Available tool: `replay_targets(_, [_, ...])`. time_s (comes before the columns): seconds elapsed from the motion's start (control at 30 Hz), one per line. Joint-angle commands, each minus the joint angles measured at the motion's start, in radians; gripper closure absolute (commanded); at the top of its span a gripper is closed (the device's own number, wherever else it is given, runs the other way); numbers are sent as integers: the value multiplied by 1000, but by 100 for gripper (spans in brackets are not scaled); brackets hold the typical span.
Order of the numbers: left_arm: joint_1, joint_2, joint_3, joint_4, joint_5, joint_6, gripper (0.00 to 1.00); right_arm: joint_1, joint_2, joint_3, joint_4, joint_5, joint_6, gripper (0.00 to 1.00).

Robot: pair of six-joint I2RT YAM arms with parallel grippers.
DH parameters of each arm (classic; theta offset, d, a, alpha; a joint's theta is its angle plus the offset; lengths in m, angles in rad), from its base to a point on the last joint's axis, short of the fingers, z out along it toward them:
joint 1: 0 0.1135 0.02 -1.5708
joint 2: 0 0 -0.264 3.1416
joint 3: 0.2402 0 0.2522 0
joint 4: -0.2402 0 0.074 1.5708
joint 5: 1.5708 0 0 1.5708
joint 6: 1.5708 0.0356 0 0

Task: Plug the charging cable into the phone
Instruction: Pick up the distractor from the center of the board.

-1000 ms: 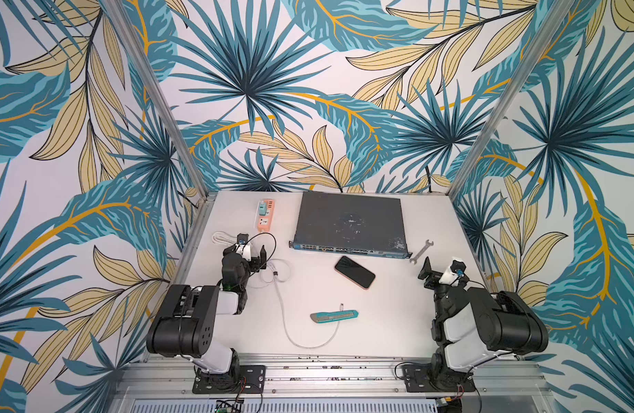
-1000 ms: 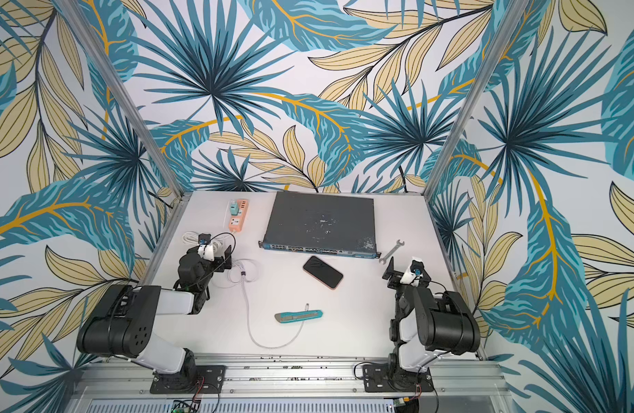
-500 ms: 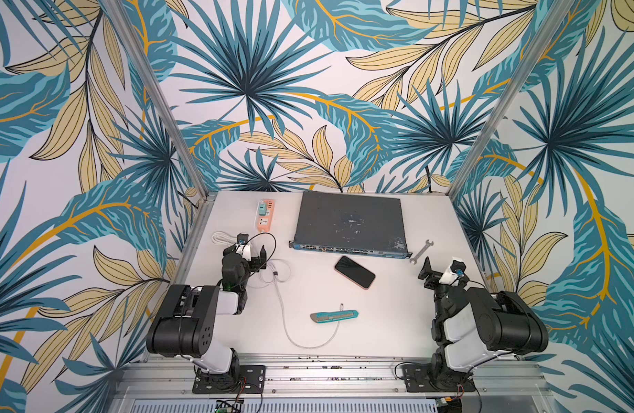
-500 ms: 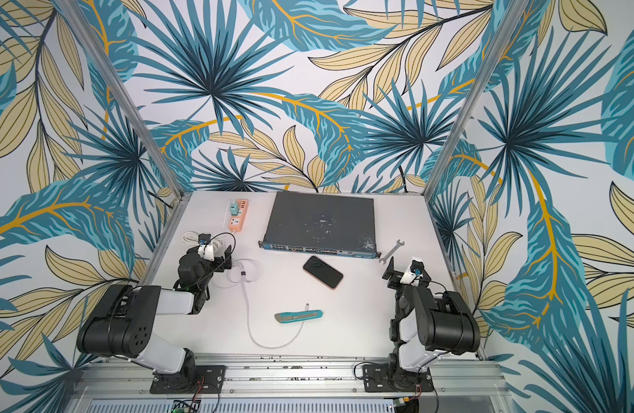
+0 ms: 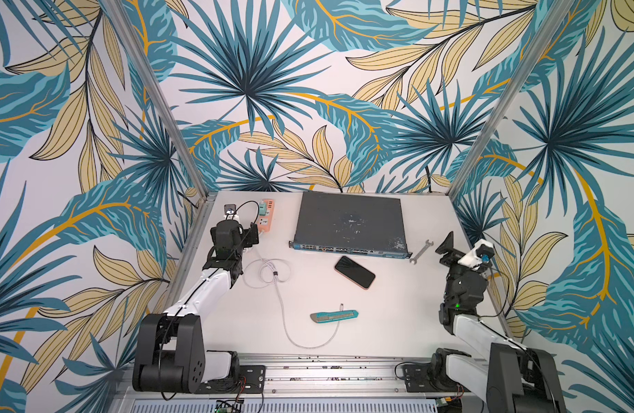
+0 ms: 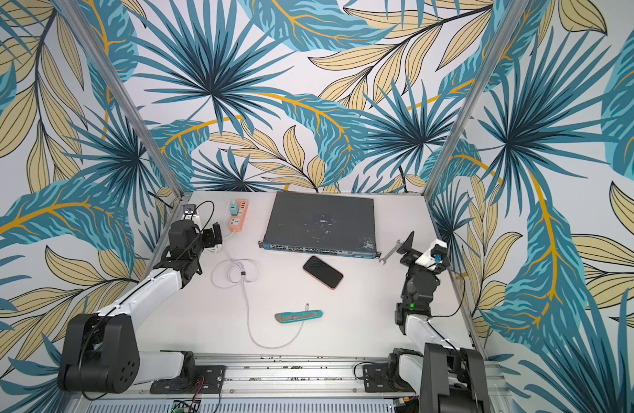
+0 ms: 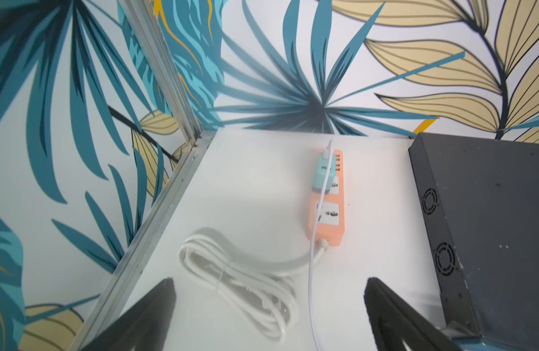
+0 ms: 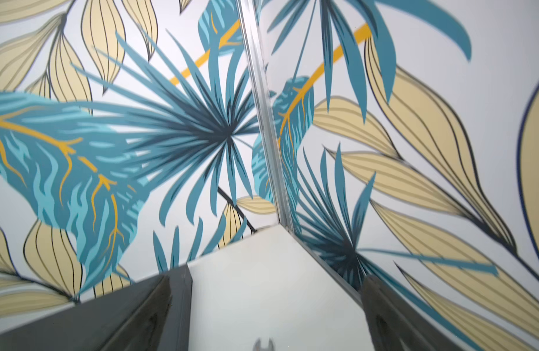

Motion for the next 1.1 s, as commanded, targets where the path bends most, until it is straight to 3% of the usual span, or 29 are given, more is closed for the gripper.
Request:
replay_targets(0.0, [-4,-23,50,-265,-35,-141,0,-5,-28,158,-545,26,46,0])
replay_targets(0.2, [-7,-33,150,-516,57,-225,0,-5,-108,317,-759,-2,54,0])
replay_targets(0.3, [-26,-72,163,-561,93,-228,0,-5,2,531,-1067,-98,55,0])
replay_targets(0.4, [-51,-120,167,-579,158,-222,0,0,86,652,-1245,-200,17,0])
replay_targets(0.5, [-75,-153,180,-612,198,-222,0,7,69,667,-1282,-154,46,0])
replay_targets(0.67, [-124,-197,212,-675,223,-221,0,7,-47,595,-1223,-312,77,0])
replay_targets(0.8, [-165,-222,241,-741,243,-226,0,9,28,644,-1316,-501,113,0])
replay_targets(1.07, [-255,-254,228,-778,324,-256,0,42,113,696,-1434,-602,87,0])
